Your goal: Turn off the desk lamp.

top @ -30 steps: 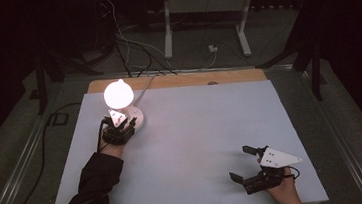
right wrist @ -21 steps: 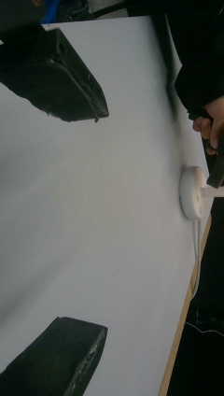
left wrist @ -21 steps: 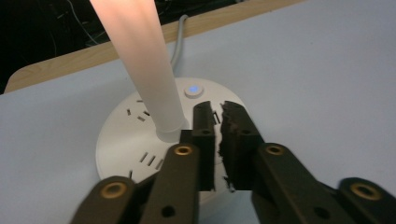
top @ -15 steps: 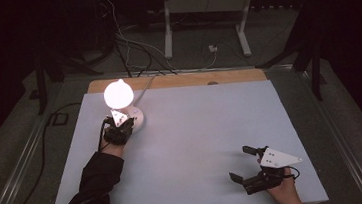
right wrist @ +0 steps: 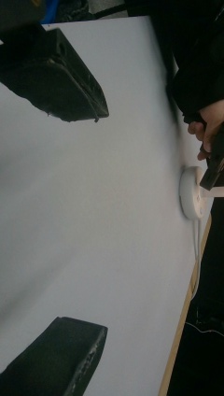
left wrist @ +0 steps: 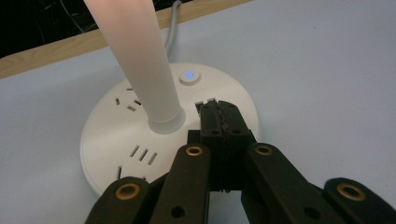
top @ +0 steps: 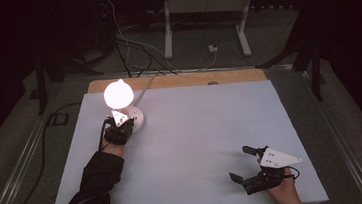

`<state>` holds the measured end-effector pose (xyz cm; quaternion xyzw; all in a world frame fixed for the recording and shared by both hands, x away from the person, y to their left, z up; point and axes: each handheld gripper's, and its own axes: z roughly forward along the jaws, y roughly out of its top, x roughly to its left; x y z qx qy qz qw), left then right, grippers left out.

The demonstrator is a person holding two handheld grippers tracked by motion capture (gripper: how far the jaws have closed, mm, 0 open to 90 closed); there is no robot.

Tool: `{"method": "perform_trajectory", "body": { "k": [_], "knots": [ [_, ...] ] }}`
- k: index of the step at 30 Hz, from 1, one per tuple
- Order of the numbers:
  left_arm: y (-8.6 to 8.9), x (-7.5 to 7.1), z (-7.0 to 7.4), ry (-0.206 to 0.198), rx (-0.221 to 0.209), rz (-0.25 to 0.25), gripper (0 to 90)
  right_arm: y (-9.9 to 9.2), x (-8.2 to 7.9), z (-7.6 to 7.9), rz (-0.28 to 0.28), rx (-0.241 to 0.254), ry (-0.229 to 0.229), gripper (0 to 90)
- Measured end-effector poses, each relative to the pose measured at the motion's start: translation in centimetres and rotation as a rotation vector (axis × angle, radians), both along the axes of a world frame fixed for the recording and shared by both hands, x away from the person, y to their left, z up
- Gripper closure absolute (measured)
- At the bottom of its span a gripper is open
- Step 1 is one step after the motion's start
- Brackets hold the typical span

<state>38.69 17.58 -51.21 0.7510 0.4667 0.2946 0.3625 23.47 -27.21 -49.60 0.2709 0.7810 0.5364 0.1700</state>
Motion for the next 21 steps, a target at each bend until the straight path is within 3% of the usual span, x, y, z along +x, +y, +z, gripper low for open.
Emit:
{"method": "perform_trajectory", "body": {
  "k": [12,21],
  "knots": [
    [0.22,0.13,-0.32,0.008,-0.003,0.002,90.0,-0.01,0.04,-0.03,-0.001,0.0,0.003,0.0],
    [-0.18,0.09,-0.37,-0.001,0.028,0.008,90.0,0.11,0.0,-0.09,0.001,-0.004,0.009,0.0]
  ]
}}
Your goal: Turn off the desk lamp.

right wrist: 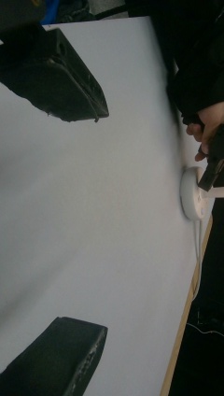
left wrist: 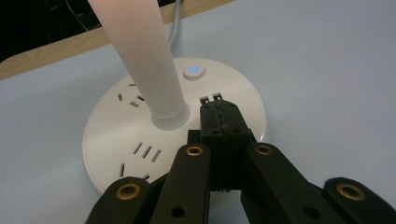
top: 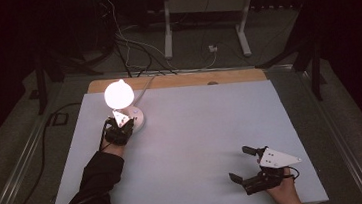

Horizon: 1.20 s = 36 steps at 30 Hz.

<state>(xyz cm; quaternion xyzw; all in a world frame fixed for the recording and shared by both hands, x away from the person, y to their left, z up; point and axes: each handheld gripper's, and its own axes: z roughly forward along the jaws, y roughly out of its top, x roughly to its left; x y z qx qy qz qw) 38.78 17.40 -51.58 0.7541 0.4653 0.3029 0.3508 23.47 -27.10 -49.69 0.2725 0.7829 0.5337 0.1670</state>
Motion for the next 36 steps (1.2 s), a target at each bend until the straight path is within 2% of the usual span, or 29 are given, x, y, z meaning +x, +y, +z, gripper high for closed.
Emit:
{"method": "perform_trajectory", "body": {
  "k": [1,3,4,7,18,36],
  "knots": [
    [0.0,0.0,0.0,-0.002,0.001,0.001,90.0,0.0,0.0,0.0,0.0,0.0,0.001,0.0],
    [0.3,0.0,0.1,0.013,-0.04,0.003,90.0,0.0,0.0,0.0,0.0,0.001,-0.001,0.0],
    [0.3,0.0,0.1,0.013,-0.04,0.003,90.0,0.0,0.0,0.0,-0.001,0.002,-0.002,0.0],
    [0.6,-0.1,0.9,-0.004,-0.061,-0.002,90.0,-0.1,0.1,0.0,-0.003,0.005,0.0,0.0],
    [0.7,-0.3,1.9,-0.024,-0.076,-0.005,90.0,-0.1,0.1,0.0,-0.003,0.006,0.001,0.0],
    [0.5,-0.1,0.8,0.006,-0.055,-0.012,90.0,-0.1,0.0,0.0,-0.001,0.002,-0.001,0.0]
  ]
}}
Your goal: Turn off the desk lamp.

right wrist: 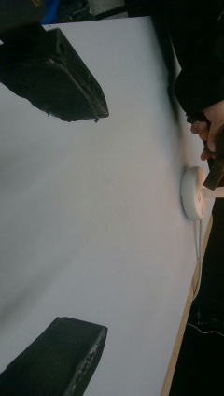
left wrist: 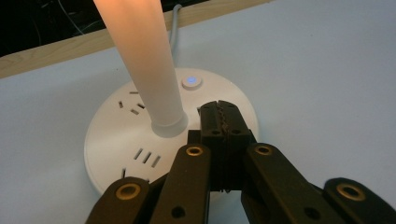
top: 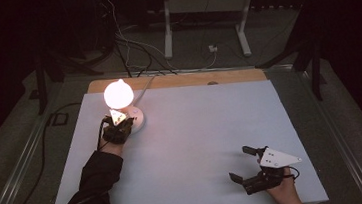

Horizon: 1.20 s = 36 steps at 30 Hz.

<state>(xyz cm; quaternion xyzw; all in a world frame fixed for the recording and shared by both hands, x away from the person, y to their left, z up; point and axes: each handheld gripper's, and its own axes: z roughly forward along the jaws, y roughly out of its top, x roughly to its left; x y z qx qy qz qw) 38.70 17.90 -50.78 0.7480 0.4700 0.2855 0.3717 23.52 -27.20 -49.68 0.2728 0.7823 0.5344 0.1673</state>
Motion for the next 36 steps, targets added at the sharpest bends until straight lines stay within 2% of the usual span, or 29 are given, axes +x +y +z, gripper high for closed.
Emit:
{"method": "perform_trajectory", "body": {
  "k": [20,22,23,24,25,26,27,28,29,31,36],
  "knots": [
    [-0.2,0.1,-0.6,0.021,0.014,-0.007,90.0,0.0,0.0,0.0,0.001,0.001,0.002,0.0],
    [-0.4,0.1,-0.6,0.022,0.026,-0.019,90.0,0.0,0.0,0.0,0.001,0.0,0.002,0.0],
    [-0.5,0.1,-0.7,0.024,0.015,-0.04,90.0,0.0,0.0,0.0,0.001,0.0,0.002,0.0],
    [-0.8,0.1,-0.9,0.005,0.027,-0.033,90.0,0.0,0.0,0.0,0.001,-0.002,0.003,0.0],
    [-0.8,0.1,-0.9,0.005,0.027,-0.033,90.0,0.0,0.0,0.0,0.001,-0.002,0.003,0.0],
    [-0.9,0.2,-0.7,0.009,0.035,-0.029,90.0,0.0,0.0,0.0,0.002,-0.002,0.003,0.0],
    [-0.6,0.1,-0.3,-0.013,0.026,-0.021,90.0,0.0,-0.1,0.0,0.003,-0.002,0.001,0.0],
    [-0.6,0.1,-0.3,-0.013,0.026,-0.021,90.0,0.0,-0.1,0.0,0.003,-0.002,-0.001,0.0],
    [-0.3,-0.1,0.5,-0.028,0.021,-0.018,90.0,0.0,-0.1,0.0,0.002,-0.001,0.0,0.0],
    [0.1,-0.2,1.0,-0.03,0.0,-0.012,90.0,0.0,0.1,-0.1,0.0,-0.001,0.005,0.0],
    [0.3,-0.2,1.1,-0.034,0.0,-0.006,90.0,0.2,-0.1,0.0,0.004,-0.007,0.001,0.0]
  ]
}}
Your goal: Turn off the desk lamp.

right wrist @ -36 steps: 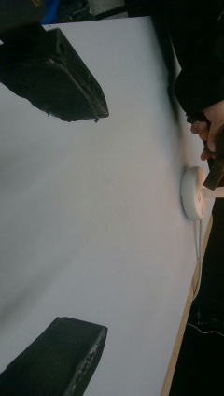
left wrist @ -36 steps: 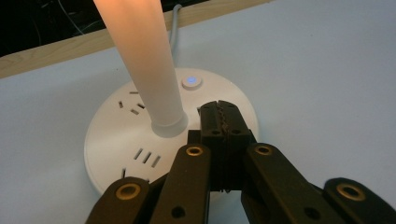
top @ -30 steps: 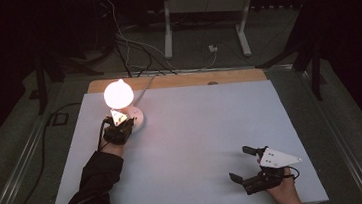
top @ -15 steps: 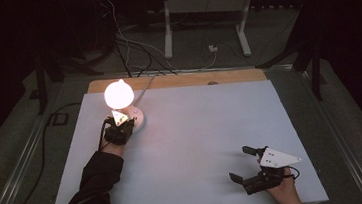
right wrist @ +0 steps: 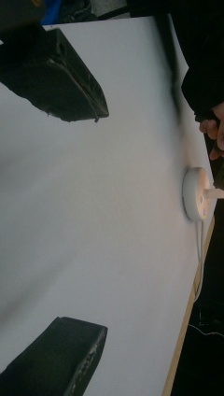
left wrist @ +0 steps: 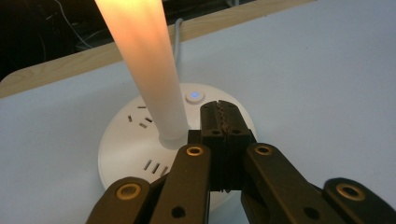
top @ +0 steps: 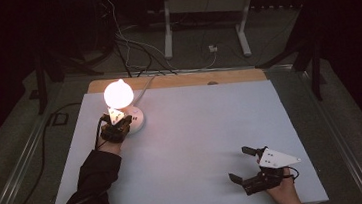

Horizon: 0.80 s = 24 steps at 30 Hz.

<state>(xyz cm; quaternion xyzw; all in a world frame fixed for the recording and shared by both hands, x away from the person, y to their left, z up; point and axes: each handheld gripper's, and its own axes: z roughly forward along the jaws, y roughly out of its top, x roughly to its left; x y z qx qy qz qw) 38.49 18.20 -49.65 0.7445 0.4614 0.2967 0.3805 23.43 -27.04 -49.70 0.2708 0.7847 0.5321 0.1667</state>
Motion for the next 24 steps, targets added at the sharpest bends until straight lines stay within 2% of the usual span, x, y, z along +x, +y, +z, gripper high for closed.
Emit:
{"method": "perform_trajectory", "body": {
  "k": [7,10,19,24],
  "knots": [
    [0.0,0.3,-0.8,0.031,0.0,0.002,90.0,-0.1,0.1,0.0,-0.001,0.001,0.001,0.0],
    [-0.2,0.4,-1.0,0.037,0.015,-0.003,90.0,-0.1,0.0,0.0,0.0,0.001,0.001,0.0],
    [0.0,0.5,-1.4,0.057,0.006,-0.006,90.0,-0.1,0.1,0.0,0.001,0.002,0.001,0.0],
    [-0.1,0.6,-1.6,0.061,0.015,-0.011,90.0,-0.1,0.1,0.0,-0.001,0.002,0.0,0.0]
  ]
}}
